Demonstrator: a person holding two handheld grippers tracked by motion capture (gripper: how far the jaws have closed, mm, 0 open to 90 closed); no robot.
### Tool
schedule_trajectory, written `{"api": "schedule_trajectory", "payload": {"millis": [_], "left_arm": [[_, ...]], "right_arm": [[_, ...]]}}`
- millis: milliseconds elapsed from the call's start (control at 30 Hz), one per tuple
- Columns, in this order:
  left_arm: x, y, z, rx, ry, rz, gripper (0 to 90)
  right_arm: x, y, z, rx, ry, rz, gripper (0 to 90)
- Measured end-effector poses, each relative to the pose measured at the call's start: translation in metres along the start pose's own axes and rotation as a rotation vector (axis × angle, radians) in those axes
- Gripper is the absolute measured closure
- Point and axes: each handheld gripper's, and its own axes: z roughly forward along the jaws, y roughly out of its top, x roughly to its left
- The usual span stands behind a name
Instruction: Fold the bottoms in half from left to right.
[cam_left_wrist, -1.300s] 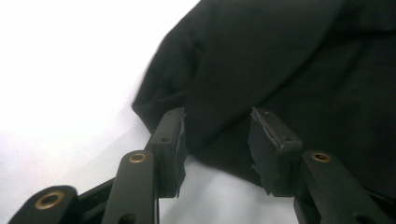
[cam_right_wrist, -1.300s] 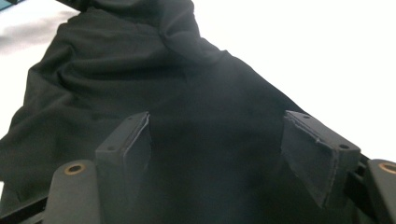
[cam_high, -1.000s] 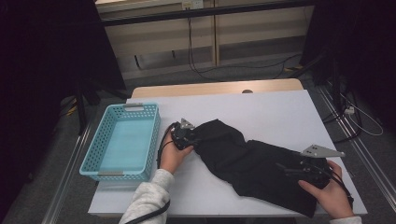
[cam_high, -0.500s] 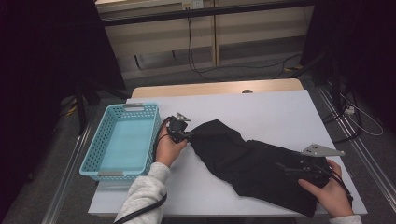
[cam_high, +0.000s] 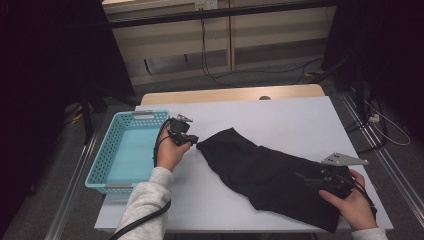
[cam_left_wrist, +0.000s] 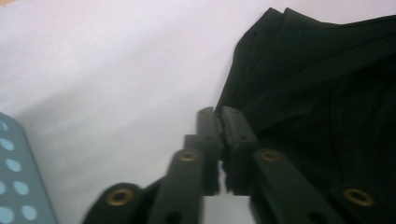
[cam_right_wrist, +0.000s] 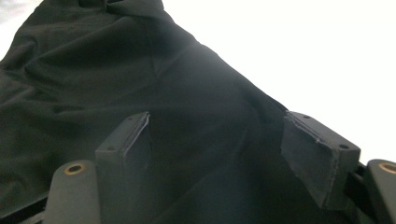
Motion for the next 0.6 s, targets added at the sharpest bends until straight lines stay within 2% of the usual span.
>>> {"api": "schedule_trajectory", "payload": {"millis": [67, 133, 167, 267, 300, 367, 500, 533, 600], "left_arm": [[-0.002, -0.003, 0.0, 0.0, 0.009, 0.017, 68.7], [-0.003, -0.007, -0.002, -0.022, -0.006, -0.004, 63.0], [-0.004, -0.008, -0.003, -0.031, 0.003, -0.001, 60.7], [-0.009, -0.014, 0.0, -0.03, 0.001, -0.024, 48.9], [-0.01, -0.016, 0.003, -0.025, 0.003, -0.021, 45.9], [-0.011, -0.019, 0.009, -0.017, 0.016, -0.013, 47.5], [-0.01, -0.026, 0.022, 0.008, 0.024, -0.053, 53.2], [-0.01, -0.028, 0.024, 0.021, 0.031, -0.031, 58.8], [-0.01, -0.027, 0.024, 0.025, 0.057, -0.016, 66.7]], "right_arm": [[0.0, 0.0, -0.001, 0.0, -0.001, 0.001, 25.7], [0.0, 0.0, -0.001, -0.003, -0.002, 0.003, 25.7], [0.0, 0.0, -0.001, -0.005, -0.003, 0.004, 25.7], [-0.001, 0.0, -0.002, -0.005, -0.006, 0.005, 25.7], [-0.001, 0.0, -0.001, -0.005, -0.005, 0.007, 25.6], [-0.001, 0.0, -0.001, -0.006, -0.006, 0.006, 25.6], [-0.002, 0.002, -0.003, -0.003, -0.028, -0.008, 25.4], [-0.002, 0.002, -0.004, -0.004, -0.03, -0.007, 25.4], [-0.005, 0.002, -0.005, -0.01, -0.032, -0.003, 25.3]]}}
